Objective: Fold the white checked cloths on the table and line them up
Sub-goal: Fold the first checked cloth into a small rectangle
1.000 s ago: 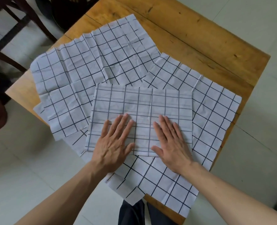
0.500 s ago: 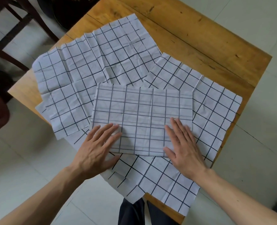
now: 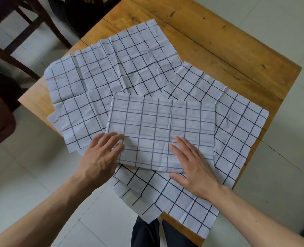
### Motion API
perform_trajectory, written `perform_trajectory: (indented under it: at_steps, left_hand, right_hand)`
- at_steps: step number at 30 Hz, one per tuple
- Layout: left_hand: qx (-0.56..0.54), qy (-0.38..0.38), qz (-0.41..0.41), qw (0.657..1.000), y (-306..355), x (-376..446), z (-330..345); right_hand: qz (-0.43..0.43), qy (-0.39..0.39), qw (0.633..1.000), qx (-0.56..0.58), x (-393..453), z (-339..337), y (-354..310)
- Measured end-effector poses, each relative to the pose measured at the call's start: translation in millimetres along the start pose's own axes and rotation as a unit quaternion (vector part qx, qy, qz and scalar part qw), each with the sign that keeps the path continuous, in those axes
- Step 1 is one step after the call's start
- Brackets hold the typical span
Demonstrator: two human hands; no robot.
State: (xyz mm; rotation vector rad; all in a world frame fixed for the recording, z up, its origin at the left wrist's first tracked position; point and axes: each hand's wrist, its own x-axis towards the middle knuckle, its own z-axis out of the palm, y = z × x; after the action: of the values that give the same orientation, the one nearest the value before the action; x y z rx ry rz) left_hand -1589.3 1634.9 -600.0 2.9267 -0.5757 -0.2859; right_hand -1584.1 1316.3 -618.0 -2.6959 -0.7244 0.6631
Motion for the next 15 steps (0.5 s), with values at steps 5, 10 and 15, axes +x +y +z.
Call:
perform_trajectory:
  at_steps: [5, 10, 15]
  left_hand:
    - [-0.023, 0.086, -0.004, 0.996, 2.9, -4.0, -12.9]
    - [-0.045, 0.102, 0.012, 0.994, 34.3, -6.4, -33.0]
    - [-0.080, 0.101, 0.032, 0.991, 71.9, 4.2, -44.0]
  right_hand:
    - [0.020, 0.002, 1.000, 0.006, 5.4, -6.1, -8.3]
    - [-0.040, 0.017, 0.999, 0.031, 4.6, -15.8, -33.0]
    - [-0.058, 0.108, 0.991, 0.053, -6.6, -15.6, -50.1]
